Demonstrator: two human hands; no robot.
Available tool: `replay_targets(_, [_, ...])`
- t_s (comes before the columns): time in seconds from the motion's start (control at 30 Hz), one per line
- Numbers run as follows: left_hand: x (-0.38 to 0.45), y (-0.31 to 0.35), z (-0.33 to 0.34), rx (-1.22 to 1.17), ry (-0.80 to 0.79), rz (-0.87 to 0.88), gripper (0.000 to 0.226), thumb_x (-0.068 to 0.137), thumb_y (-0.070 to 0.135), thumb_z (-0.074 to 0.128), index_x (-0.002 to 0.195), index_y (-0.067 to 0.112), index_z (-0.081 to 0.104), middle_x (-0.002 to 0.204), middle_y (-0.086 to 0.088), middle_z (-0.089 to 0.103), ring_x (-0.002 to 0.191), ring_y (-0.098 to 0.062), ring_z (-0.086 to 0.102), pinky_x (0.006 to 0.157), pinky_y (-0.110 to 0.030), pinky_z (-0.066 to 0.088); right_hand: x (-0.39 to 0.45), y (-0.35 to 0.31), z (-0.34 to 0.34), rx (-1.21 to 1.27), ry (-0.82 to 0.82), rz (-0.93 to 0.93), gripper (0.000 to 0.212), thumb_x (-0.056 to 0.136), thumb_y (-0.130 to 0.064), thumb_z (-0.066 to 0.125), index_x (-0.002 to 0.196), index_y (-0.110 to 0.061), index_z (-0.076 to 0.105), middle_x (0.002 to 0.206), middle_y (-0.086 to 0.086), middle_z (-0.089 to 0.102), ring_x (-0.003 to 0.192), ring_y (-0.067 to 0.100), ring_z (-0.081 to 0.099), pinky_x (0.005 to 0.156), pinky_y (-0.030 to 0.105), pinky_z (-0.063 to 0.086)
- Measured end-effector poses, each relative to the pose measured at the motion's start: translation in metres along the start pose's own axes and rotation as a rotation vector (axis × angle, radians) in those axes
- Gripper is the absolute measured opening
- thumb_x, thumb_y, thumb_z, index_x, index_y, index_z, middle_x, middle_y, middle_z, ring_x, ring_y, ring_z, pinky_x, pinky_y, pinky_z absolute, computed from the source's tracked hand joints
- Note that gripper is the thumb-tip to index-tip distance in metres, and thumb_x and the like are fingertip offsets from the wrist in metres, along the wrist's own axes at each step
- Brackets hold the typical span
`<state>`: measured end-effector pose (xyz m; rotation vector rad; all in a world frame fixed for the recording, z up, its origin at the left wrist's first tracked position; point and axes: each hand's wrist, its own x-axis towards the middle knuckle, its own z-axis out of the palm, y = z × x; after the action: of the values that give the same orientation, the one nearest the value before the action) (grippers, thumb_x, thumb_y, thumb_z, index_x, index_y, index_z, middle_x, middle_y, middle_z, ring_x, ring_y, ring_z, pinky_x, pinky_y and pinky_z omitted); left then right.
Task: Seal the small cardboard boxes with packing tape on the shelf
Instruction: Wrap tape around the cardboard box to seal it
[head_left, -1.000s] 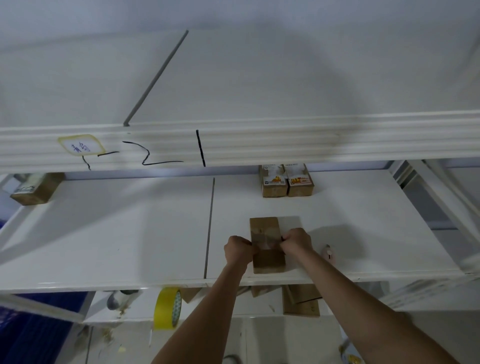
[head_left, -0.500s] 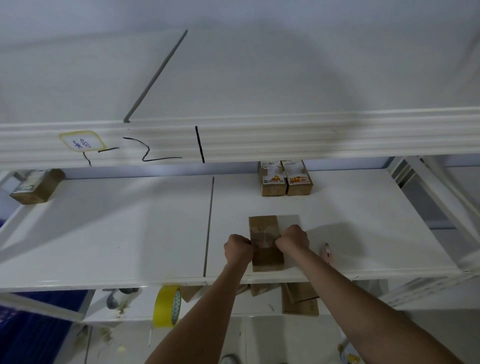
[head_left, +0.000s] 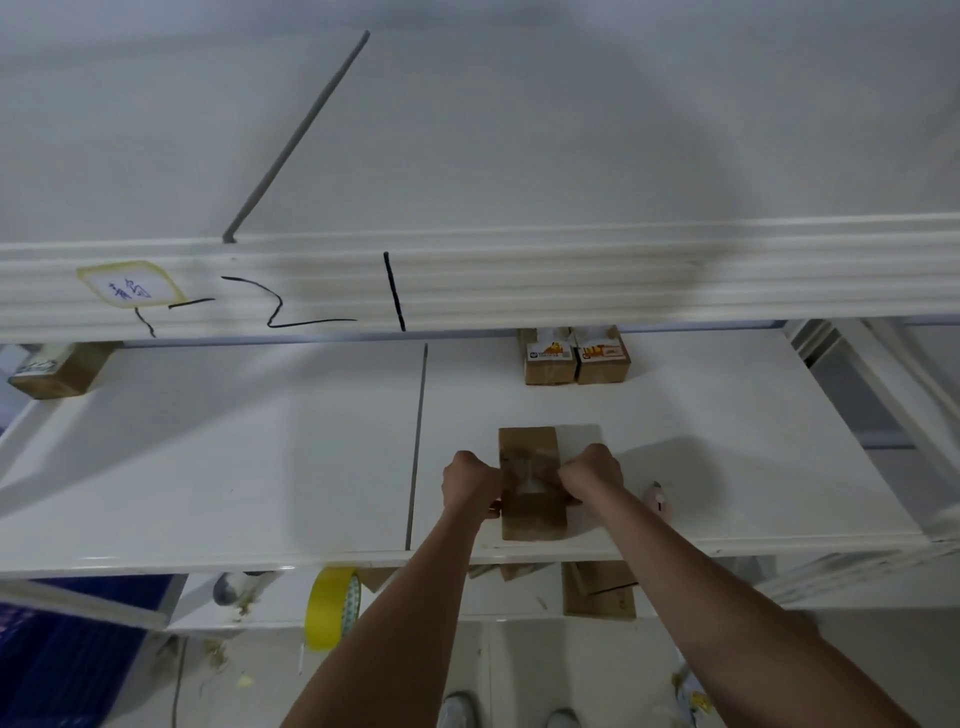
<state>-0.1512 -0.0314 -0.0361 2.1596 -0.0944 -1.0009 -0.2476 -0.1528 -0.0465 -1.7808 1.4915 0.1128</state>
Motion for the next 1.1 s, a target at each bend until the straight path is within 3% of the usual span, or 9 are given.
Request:
replay_targets(0.1, [0.003, 0.000, 0.000, 0.033, 0.008, 0.008, 0.030, 0.075, 0.019, 0.086, 0.091, 0.002, 0.067, 0.083, -0.012, 0.070, 0.068, -0.025, 0.073, 0.060, -0.037, 0.063, 0.002, -0.004, 0.001, -0.035, -0.005, -0.008, 0.027, 0.082, -0.022, 0.079, 0.080, -0.013, 0.054, 0.077, 0.004, 0.060, 0.069, 0.018, 0.063, 0.058, 0.028, 0.057])
replay_targets(0.23, [0.006, 0.004, 0.000, 0.080, -0.017, 0.006, 0.032, 0.077, 0.018, 0.085, 0.095, 0.003, 0.064, 0.086, -0.013, 0.070, 0.066, -0.025, 0.073, 0.059, -0.038, 0.063, 0.000, -0.013, -0.003, -0.123, -0.033, -0.029, 0.031, 0.083, -0.023, 0.079, 0.079, -0.016, 0.049, 0.088, 0.005, 0.064, 0.071, 0.018, 0.062, 0.049, 0.024, 0.051])
replay_targets(0.4, [0.016, 0.031, -0.007, 0.144, -0.199, -0.077, 0.031, 0.086, 0.022, 0.078, 0.097, -0.001, 0.061, 0.089, -0.020, 0.073, 0.071, -0.032, 0.075, 0.059, -0.042, 0.063, 0.000, -0.039, -0.017, -0.251, -0.174, 0.011, 0.025, 0.088, -0.021, 0.075, 0.094, -0.002, 0.061, 0.089, 0.019, 0.072, 0.069, 0.028, 0.073, 0.064, 0.039, 0.063])
replay_targets(0.5, [0.027, 0.041, -0.006, 0.194, -0.281, -0.144, 0.037, 0.094, 0.031, 0.066, 0.098, -0.006, 0.066, 0.084, -0.022, 0.074, 0.069, -0.034, 0.075, 0.064, -0.046, 0.063, 0.009, -0.050, -0.017, -0.332, -0.229, 0.063, 0.042, 0.096, -0.037, 0.063, 0.104, 0.004, 0.065, 0.083, 0.023, 0.074, 0.062, 0.029, 0.074, 0.066, 0.042, 0.064])
replay_targets(0.7, [0.035, 0.042, -0.007, 0.182, -0.273, -0.204, 0.035, 0.098, 0.025, 0.062, 0.096, -0.010, 0.064, 0.080, -0.026, 0.073, 0.069, -0.040, 0.074, 0.069, -0.050, 0.062, 0.030, -0.039, -0.016, -0.195, -0.309, 0.175, 0.063, 0.093, -0.057, 0.058, 0.098, 0.005, 0.069, 0.079, 0.020, 0.075, 0.067, 0.029, 0.076, 0.073, 0.042, 0.064])
replay_targets(0.83, [0.034, 0.045, -0.007, 0.211, -0.208, -0.143, 0.039, 0.096, 0.032, 0.065, 0.095, -0.007, 0.061, 0.075, -0.026, 0.072, 0.063, -0.037, 0.073, 0.059, -0.042, 0.062, 0.030, -0.044, -0.016, -0.206, -0.329, 0.166, 0.059, 0.094, -0.053, 0.059, 0.102, 0.004, 0.067, 0.082, 0.020, 0.075, 0.070, 0.029, 0.076, 0.075, 0.042, 0.063])
replay_targets(0.97, [0.034, 0.043, -0.003, 0.282, -0.134, -0.041, 0.038, 0.097, 0.038, 0.062, 0.091, 0.001, 0.054, 0.075, -0.021, 0.072, 0.059, -0.032, 0.073, 0.060, -0.037, 0.063, 0.020, -0.051, -0.017, -0.317, -0.264, 0.100, 0.052, 0.097, -0.050, 0.056, 0.100, 0.001, 0.064, 0.079, 0.017, 0.076, 0.070, 0.026, 0.076, 0.077, 0.038, 0.063])
replay_targets(1.1, [0.030, 0.037, 0.000, 0.278, -0.064, 0.022, 0.032, 0.096, 0.035, 0.063, 0.091, 0.004, 0.055, 0.083, -0.019, 0.071, 0.060, -0.030, 0.073, 0.054, -0.038, 0.062, 0.012, -0.050, -0.018, -0.323, -0.168, 0.048, 0.044, 0.095, -0.045, 0.062, 0.086, -0.001, 0.059, 0.070, 0.015, 0.071, 0.059, 0.026, 0.073, 0.059, 0.033, 0.061])
